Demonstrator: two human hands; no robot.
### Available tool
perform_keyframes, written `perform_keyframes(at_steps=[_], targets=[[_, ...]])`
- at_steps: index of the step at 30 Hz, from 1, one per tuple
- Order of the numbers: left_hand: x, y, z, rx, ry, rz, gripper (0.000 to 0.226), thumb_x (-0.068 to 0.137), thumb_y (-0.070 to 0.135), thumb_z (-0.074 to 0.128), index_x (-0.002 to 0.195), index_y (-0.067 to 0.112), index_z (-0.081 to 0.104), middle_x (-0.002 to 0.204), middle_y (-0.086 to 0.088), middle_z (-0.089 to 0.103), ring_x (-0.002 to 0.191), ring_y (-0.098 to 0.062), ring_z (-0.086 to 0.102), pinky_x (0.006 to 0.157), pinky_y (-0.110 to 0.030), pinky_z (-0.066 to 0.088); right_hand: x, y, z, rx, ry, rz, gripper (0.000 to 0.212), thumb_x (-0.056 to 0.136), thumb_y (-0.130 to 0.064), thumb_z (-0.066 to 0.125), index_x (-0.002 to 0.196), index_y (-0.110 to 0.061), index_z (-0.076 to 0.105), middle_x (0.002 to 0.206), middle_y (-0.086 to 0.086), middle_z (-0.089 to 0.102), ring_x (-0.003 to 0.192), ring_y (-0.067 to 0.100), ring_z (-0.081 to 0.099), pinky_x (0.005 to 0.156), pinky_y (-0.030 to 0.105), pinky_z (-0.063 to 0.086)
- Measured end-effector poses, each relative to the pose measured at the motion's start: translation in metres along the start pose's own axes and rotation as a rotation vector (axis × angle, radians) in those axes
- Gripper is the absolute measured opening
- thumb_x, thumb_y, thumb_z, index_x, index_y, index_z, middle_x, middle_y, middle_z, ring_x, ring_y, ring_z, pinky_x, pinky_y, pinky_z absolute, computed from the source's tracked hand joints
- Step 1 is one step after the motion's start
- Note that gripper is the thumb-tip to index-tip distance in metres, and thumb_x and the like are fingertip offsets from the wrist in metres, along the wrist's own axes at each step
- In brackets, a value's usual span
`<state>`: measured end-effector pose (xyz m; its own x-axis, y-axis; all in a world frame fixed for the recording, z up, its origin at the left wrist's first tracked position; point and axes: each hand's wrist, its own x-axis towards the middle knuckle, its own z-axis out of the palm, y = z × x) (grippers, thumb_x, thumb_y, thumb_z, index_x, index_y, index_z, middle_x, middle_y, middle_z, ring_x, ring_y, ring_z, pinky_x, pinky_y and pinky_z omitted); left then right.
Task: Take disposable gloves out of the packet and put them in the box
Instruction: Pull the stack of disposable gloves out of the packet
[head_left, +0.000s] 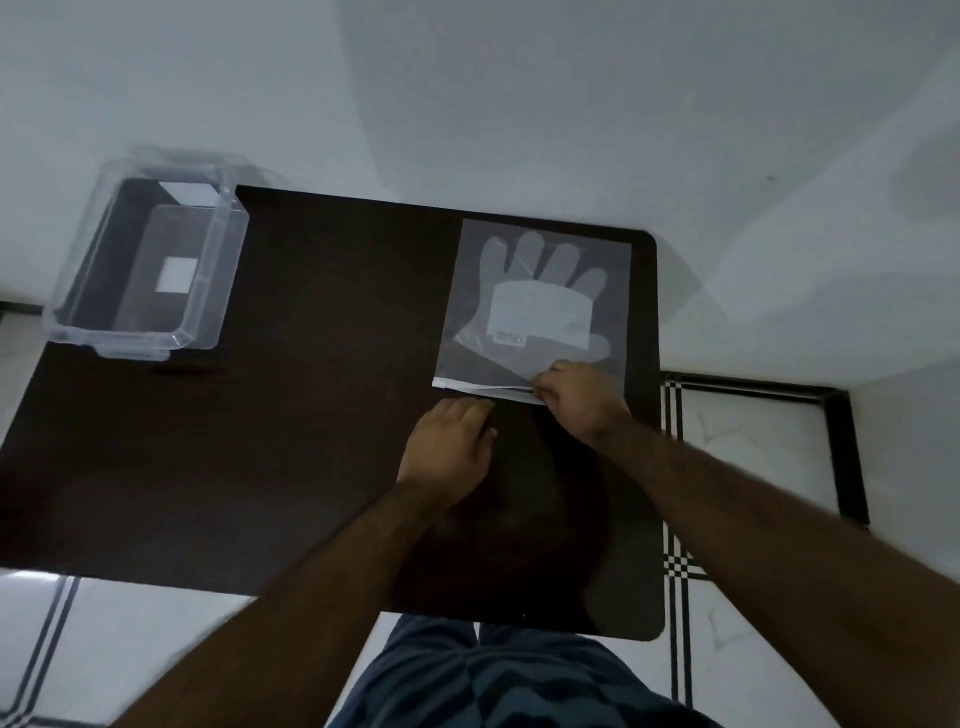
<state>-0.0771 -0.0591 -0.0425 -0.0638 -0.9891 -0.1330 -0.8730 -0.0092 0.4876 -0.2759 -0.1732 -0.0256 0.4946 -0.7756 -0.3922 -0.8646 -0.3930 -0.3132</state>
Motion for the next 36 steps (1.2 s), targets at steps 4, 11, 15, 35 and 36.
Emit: perform_keyframes(at_steps=[4, 11, 15, 35, 36], targets=[[0.018, 0.009, 0.012, 0.027, 0.034, 0.086, 0.035, 0.099, 0.016, 0.065, 0.134, 0.009, 0.069, 0.13, -0.011, 0.073, 0.122, -0.031, 0.066, 0.104, -0.043, 0.053, 0.012, 0.009, -0.007, 0.054, -0.003, -0.003, 0.025, 0.108, -0.028, 0.056, 0.121, -0.018, 0.075, 0.122, 0.007, 0.07, 0.113, 0.027, 0.064, 0.102, 0.044, 0.053], [0.035, 0.02, 0.023, 0.14, -0.068, 0.092, 0.051, 0.109, 0.026, 0.048, 0.158, 0.015, 0.05, 0.161, -0.009, 0.054, 0.151, -0.026, 0.047, 0.129, -0.044, 0.03, 0.015, 0.012, -0.012, 0.189, 0.152, -0.01, 0.019, 0.105, -0.021, 0.06, 0.117, -0.017, 0.075, 0.117, 0.005, 0.073, 0.107, 0.023, 0.066, 0.1, 0.039, 0.055], [0.044, 0.027, 0.027, 0.196, -0.052, 0.031, 0.049, 0.109, 0.027, 0.046, 0.156, 0.015, 0.052, 0.147, -0.007, 0.067, 0.139, -0.026, 0.058, 0.12, -0.044, 0.038, 0.016, 0.016, -0.014, 0.247, 0.244, -0.033, 0.019, 0.105, -0.02, 0.062, 0.118, -0.014, 0.074, 0.117, 0.008, 0.075, 0.108, 0.023, 0.067, 0.102, 0.04, 0.055], [0.117, 0.049, 0.026, 0.295, -0.101, -0.122, 0.02, 0.107, 0.027, 0.058, 0.109, 0.019, 0.077, 0.107, -0.004, 0.076, 0.097, -0.024, 0.072, 0.081, -0.04, 0.059, 0.051, 0.03, -0.012, 0.43, 0.348, 0.034, 0.012, 0.101, -0.02, 0.069, 0.109, -0.017, 0.078, 0.105, 0.003, 0.077, 0.097, 0.015, 0.068, 0.095, 0.044, 0.06], [0.118, 0.049, 0.026, 0.319, -0.087, -0.103, 0.02, 0.108, 0.025, 0.058, 0.109, 0.019, 0.077, 0.106, -0.004, 0.077, 0.096, -0.024, 0.072, 0.082, -0.04, 0.059, 0.053, 0.031, -0.012, 0.432, 0.35, 0.032, 0.012, 0.101, -0.019, 0.069, 0.109, -0.017, 0.078, 0.105, 0.003, 0.077, 0.096, 0.015, 0.068, 0.094, 0.044, 0.06]])
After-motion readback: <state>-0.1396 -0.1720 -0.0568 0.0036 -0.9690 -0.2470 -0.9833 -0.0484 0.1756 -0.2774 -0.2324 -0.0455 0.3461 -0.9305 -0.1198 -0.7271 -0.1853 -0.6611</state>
